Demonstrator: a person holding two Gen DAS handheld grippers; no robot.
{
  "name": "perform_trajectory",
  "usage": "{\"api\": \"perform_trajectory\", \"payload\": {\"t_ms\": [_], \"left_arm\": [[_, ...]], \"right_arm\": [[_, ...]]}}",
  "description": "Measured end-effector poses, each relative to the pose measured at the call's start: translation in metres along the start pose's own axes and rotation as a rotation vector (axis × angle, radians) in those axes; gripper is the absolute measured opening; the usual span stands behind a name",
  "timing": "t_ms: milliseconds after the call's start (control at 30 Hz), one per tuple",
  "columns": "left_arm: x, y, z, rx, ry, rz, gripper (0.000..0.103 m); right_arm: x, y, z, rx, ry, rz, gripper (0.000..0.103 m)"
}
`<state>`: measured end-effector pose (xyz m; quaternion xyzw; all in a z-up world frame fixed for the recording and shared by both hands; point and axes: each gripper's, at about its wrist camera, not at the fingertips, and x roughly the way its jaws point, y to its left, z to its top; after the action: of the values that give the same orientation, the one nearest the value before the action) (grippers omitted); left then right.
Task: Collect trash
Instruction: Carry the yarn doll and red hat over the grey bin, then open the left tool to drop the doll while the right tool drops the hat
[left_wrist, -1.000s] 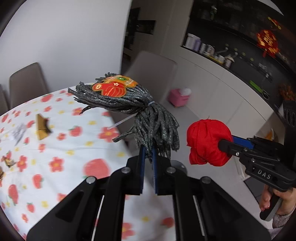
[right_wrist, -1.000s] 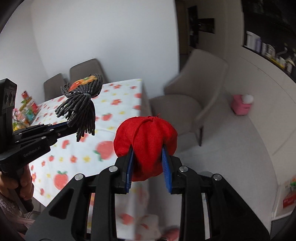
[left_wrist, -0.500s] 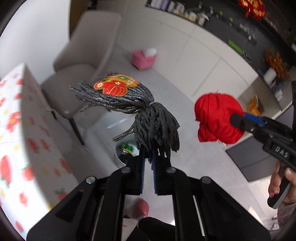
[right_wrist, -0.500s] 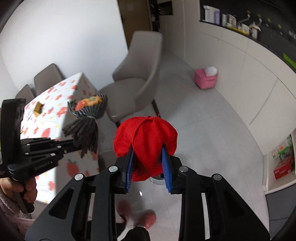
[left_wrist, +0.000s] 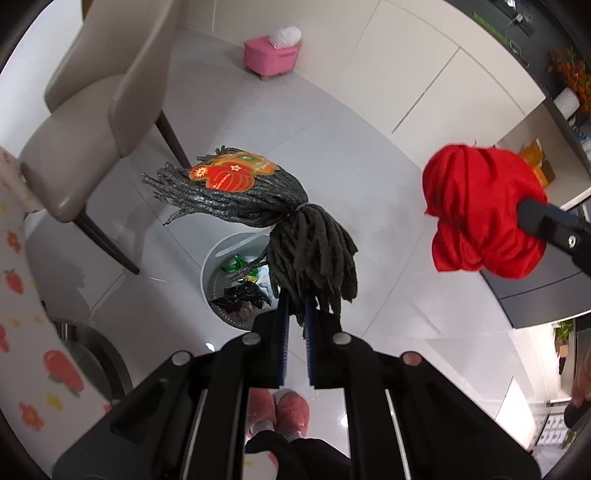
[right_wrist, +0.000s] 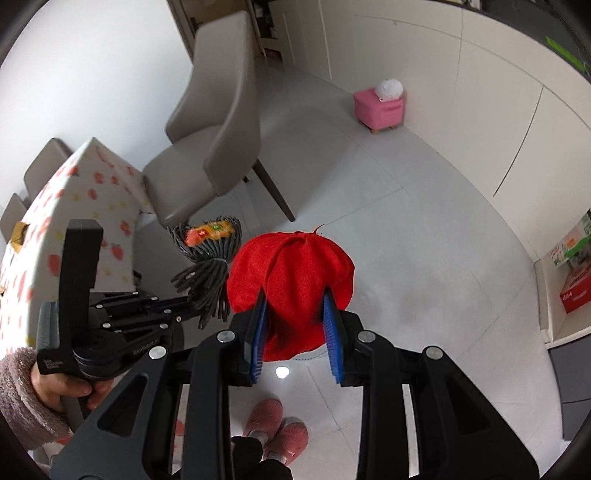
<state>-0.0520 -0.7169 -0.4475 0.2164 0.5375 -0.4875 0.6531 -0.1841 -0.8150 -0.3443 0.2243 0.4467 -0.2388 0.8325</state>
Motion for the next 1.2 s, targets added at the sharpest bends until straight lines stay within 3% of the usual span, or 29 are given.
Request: {"api": "perform_trajectory", "payload": {"t_ms": [367,800,833,933,967,1200], "left_arm": [[0.052,0.008,0.005,-0.01,0.035,-0.024,0.008],[0.082,0.015,0.01,0.004,0.117,-0.016,0.012],[0.085,0.017,0.01,0.003,0.124,-0.013,0.015],[0.087,0.021,0.008,-0.004,0.119,0.01,0.046],[0.086,0.022,0.007,-0.007,0.114,0.013,0.05],[0.071,0.031,0.005,-0.037,0.096,0.02,0.05]], "right_arm": [[0.075,-0.017,0.004,0.021,0.057,-0.002,0.026],[0.093,-0.023,0.004,0.049,0.07,-0.005,0.026],[0.094,-0.022,0.004,0.05,0.073,-0.005,0.026],[0.097,-0.021,0.003,0.048,0.083,-0.006,0.026],[0.099,-0.021,0.003,0.048,0.088,-0.004,0.026],[0.109,-0.013,0.004,0.031,0.113,0.02,0.026]]}}
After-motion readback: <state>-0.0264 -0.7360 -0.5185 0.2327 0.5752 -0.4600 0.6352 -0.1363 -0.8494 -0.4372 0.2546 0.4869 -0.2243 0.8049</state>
